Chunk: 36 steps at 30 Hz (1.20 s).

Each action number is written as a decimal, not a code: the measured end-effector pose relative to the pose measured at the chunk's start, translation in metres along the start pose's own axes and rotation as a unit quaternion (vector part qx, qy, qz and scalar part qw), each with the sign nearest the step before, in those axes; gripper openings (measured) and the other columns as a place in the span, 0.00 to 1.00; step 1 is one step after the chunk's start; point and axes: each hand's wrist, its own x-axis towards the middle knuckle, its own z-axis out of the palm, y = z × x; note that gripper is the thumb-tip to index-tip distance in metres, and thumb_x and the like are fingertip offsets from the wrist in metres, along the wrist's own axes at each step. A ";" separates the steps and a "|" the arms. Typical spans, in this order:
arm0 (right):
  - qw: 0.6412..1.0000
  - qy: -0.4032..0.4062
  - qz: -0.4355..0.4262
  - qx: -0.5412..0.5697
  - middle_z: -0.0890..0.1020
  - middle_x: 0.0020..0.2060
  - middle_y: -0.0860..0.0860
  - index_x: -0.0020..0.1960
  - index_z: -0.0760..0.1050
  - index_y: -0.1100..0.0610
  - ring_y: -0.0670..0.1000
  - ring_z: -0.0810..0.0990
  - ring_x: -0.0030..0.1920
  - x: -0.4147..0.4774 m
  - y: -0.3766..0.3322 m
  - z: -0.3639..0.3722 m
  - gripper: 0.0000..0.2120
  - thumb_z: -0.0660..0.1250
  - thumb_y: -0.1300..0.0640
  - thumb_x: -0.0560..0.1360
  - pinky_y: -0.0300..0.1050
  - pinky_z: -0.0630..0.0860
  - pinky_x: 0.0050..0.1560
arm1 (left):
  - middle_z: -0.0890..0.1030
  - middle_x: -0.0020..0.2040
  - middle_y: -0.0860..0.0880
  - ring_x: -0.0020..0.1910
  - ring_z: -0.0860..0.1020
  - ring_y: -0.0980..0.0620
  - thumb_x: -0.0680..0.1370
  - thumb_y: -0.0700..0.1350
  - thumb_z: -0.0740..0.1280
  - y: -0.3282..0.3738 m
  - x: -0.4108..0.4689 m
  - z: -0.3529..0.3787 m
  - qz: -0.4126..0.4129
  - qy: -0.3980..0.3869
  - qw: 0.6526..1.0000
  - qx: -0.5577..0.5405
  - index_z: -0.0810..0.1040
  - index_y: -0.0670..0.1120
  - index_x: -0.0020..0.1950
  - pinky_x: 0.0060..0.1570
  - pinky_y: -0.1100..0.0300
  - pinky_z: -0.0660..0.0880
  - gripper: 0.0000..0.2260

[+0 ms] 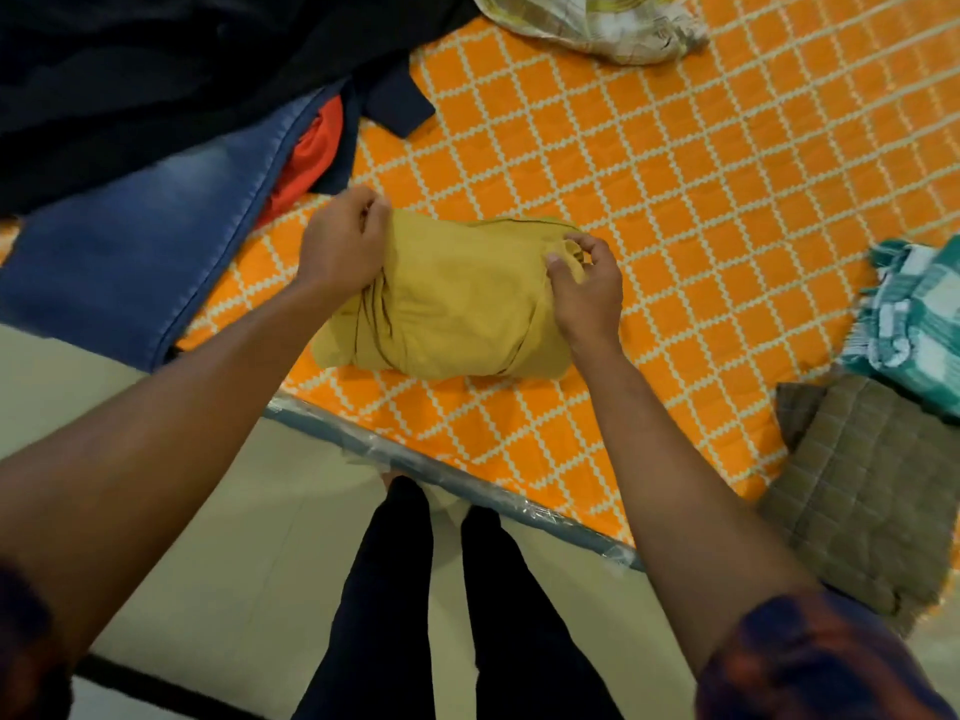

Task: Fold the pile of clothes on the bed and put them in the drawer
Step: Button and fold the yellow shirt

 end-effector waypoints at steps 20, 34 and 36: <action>0.924 0.189 -0.242 -0.227 0.84 0.57 0.52 0.72 0.73 0.58 0.56 0.79 0.55 0.037 -0.024 0.027 0.20 0.55 0.50 0.86 0.48 0.71 0.54 | 0.73 0.71 0.47 0.73 0.68 0.44 0.83 0.57 0.56 0.013 0.006 0.032 0.157 0.117 0.961 0.193 0.72 0.51 0.72 0.65 0.43 0.64 0.20; 0.839 -0.010 -0.229 -0.494 0.54 0.82 0.51 0.81 0.56 0.41 0.55 0.54 0.81 0.009 0.040 0.054 0.33 0.54 0.31 0.80 0.63 0.54 0.76 | 0.40 0.83 0.52 0.81 0.40 0.45 0.80 0.69 0.48 -0.031 -0.030 0.100 -0.013 -0.046 0.968 0.244 0.42 0.61 0.81 0.68 0.23 0.42 0.32; 0.887 0.029 -0.106 -0.449 0.53 0.82 0.50 0.82 0.51 0.40 0.54 0.53 0.81 0.020 0.037 0.048 0.36 0.51 0.28 0.79 0.66 0.53 0.76 | 0.40 0.82 0.52 0.81 0.39 0.46 0.80 0.70 0.48 -0.031 -0.029 0.099 -0.019 -0.051 0.969 0.239 0.41 0.61 0.81 0.68 0.22 0.42 0.32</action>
